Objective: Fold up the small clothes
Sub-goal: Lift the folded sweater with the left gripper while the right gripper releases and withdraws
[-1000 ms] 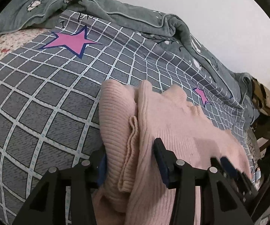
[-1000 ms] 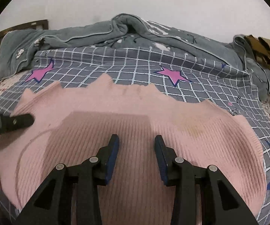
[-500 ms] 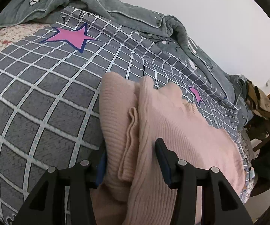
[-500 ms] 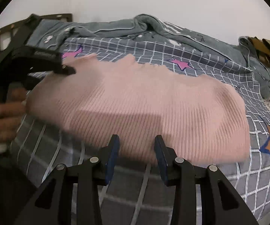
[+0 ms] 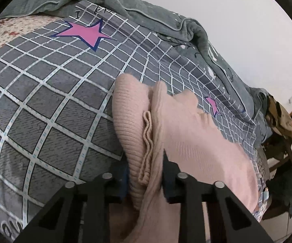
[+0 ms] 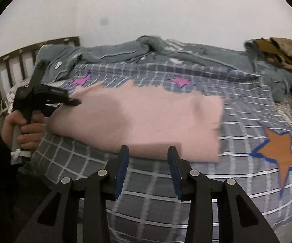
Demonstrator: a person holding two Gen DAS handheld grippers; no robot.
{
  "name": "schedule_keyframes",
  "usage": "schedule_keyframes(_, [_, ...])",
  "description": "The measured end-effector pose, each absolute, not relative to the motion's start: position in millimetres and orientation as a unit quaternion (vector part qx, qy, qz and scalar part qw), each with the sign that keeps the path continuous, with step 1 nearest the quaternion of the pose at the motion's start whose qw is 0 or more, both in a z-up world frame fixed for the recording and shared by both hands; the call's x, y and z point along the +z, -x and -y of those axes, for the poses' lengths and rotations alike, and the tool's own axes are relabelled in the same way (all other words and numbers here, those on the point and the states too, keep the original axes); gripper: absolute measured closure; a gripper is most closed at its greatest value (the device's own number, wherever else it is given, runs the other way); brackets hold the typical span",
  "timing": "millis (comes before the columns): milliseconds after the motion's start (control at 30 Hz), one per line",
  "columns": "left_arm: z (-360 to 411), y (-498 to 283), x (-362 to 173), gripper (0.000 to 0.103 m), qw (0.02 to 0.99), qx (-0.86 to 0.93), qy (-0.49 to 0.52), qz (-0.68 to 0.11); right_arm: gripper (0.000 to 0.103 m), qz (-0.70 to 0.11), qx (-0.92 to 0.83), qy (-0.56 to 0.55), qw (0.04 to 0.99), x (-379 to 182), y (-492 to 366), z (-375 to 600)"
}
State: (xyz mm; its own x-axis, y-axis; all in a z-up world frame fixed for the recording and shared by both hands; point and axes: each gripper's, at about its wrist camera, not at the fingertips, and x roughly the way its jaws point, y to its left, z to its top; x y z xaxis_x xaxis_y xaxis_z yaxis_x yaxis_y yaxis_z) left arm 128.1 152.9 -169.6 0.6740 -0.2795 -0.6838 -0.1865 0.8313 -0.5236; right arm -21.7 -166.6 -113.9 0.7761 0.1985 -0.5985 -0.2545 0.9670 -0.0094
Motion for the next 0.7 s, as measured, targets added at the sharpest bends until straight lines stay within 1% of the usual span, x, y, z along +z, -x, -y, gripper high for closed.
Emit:
schedule_keyframes(133, [-128.2, -132.3, -131.3, 0.081, 0.879, 0.004, 0.249, -0.406, 0.064, -0.301, 0.094, 0.028, 0.949, -103.8, 19.8, 209.1])
schedule_keyframes(200, [-114.4, -135.5, -112.3, 0.081, 0.881, 0.002, 0.246, -0.405, 0.064, -0.294, 0.081, 0.009, 0.952, -99.4, 19.6, 231.9])
schedule_keyframes(333, [-64.3, -143.3, -68.4, 0.081, 0.887, 0.015, 0.221, -0.406, 0.064, -0.283, 0.063, -0.033, 0.956, -91.5, 17.7, 269.9])
schedule_keyframes(433, [-26.1, -148.1, -48.8, 0.081, 0.889, 0.001, 0.212, -0.405, 0.064, -0.276, 0.049, -0.048, 0.959, -88.6, 18.7, 294.7])
schedule_keyframes(567, [37.3, -157.8, -40.3, 0.082, 0.885, -0.017, 0.196, -0.422, 0.064, -0.282, 0.026, -0.046, 0.958, -93.2, 24.2, 322.6])
schedule_keyframes(700, [102.9, -163.6, -57.8, 0.082, 0.881, -0.031, 0.15, -0.447, 0.064, -0.295, 0.011, -0.062, 0.954, -100.3, 35.0, 350.0])
